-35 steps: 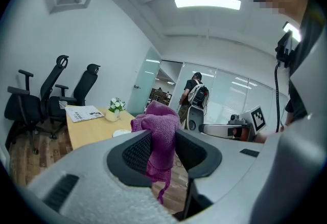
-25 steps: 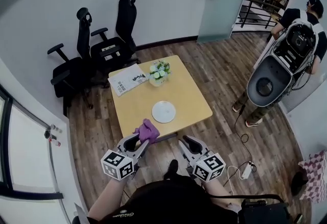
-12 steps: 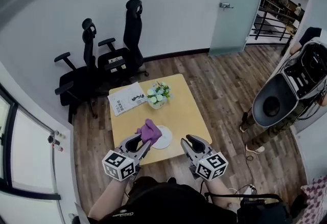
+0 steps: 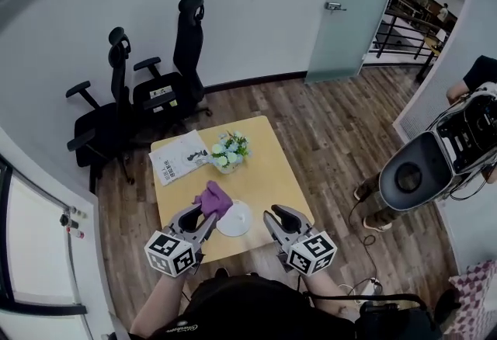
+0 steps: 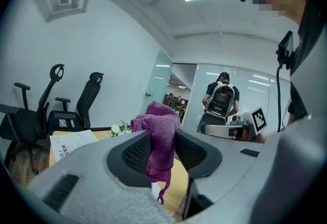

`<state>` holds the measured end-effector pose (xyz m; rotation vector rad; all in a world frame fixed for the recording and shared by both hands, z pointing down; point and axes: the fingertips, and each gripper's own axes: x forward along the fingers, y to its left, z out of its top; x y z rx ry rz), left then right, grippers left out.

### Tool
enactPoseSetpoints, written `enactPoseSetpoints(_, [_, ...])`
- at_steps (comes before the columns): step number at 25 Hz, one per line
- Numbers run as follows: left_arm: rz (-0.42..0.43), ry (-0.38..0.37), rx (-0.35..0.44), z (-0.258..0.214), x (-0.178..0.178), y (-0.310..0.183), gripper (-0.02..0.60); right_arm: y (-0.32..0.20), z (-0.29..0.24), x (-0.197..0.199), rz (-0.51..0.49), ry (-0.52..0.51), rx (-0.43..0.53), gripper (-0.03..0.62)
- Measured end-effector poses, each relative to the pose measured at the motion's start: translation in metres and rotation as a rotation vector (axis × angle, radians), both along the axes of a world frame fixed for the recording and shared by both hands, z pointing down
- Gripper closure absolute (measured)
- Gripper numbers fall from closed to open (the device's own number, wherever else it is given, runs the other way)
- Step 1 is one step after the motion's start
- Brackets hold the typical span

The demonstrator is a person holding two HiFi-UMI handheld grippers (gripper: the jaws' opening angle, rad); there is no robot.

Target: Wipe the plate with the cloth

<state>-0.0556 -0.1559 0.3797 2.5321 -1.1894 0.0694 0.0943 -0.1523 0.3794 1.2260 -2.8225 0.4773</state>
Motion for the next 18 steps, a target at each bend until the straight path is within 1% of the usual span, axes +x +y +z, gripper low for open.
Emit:
enactPoseSetpoints(5, [0.031,0.020,0.000,0.000,0.004,-0.007,0.443,-0.003,-0.001,-0.004,0.011,0.017,-0.007,0.488])
enactPoseSetpoints(8, [0.032,0.022,-0.017,0.004,-0.003,-0.007,0.443,-0.007,-0.002,-0.012,0.020,0.021,-0.009,0.488])
enactPoseSetpoints(12, [0.042,0.033,-0.057,0.020,-0.003,-0.002,0.443,-0.006,0.005,-0.012,0.048,0.031,-0.021,0.488])
enactPoseSetpoints(18, [0.056,0.039,-0.136,0.045,-0.008,0.002,0.443,-0.005,0.028,-0.022,0.053,0.055,-0.098,0.488])
